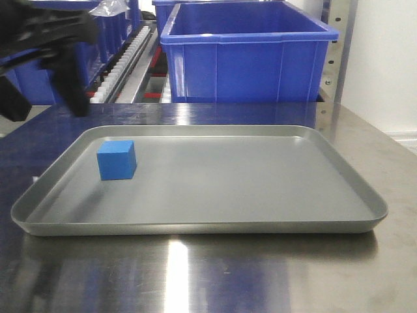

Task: Sort and place red and blue blocks on shelf
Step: 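Lower the open left gripper around the blue cube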

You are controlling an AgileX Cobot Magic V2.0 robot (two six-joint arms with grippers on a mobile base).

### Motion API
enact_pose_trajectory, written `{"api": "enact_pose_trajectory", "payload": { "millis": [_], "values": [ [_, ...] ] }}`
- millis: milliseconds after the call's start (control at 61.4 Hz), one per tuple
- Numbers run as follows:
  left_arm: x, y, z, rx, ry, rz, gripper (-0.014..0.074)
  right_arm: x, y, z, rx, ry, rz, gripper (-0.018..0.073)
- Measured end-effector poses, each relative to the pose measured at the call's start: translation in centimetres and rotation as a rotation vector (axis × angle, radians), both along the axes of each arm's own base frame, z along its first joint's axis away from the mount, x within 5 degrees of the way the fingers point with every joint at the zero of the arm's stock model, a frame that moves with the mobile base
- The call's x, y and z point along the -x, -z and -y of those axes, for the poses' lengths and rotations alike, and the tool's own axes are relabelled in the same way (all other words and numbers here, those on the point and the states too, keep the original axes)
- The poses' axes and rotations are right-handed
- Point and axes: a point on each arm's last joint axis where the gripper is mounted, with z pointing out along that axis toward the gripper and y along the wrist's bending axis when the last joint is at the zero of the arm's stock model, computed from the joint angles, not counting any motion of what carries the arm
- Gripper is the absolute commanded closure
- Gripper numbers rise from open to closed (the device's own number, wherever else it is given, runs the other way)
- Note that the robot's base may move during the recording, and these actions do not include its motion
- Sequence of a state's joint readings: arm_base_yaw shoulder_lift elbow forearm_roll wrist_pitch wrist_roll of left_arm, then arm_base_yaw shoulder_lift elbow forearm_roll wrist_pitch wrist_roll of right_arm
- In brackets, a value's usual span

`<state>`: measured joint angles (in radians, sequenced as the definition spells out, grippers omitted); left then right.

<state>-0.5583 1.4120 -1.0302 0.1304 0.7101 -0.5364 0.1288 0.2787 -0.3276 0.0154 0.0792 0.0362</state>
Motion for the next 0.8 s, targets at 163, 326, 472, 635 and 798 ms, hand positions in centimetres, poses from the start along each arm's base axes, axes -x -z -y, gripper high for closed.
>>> {"api": "enact_pose_trajectory", "payload": {
  "millis": [163, 326, 472, 635, 798],
  "values": [
    [-1.6, -0.7, 2.0, -0.017, 0.008, -0.055, -0.0023, 0.0, 0.0, 0.0, 0.000, 0.000, 0.000, 0.0503],
    [-3.3, -0.7, 3.7, 0.000, -0.027, -0.140, -0.0023, 0.0, 0.0, 0.0, 0.000, 0.000, 0.000, 0.0503],
    [-4.8, 0.5, 4.7, -0.045, -0.051, -0.224, -0.0023, 0.0, 0.0, 0.0, 0.000, 0.000, 0.000, 0.0503],
    [-6.2, 2.4, 5.6, -0.088, -0.063, -0.282, -0.0023, 0.0, 0.0, 0.0, 0.000, 0.000, 0.000, 0.0503],
    [-7.1, 4.1, 6.2, -0.117, -0.065, -0.320, -0.0023, 0.0, 0.0, 0.0, 0.000, 0.000, 0.000, 0.0503]
  ]
}}
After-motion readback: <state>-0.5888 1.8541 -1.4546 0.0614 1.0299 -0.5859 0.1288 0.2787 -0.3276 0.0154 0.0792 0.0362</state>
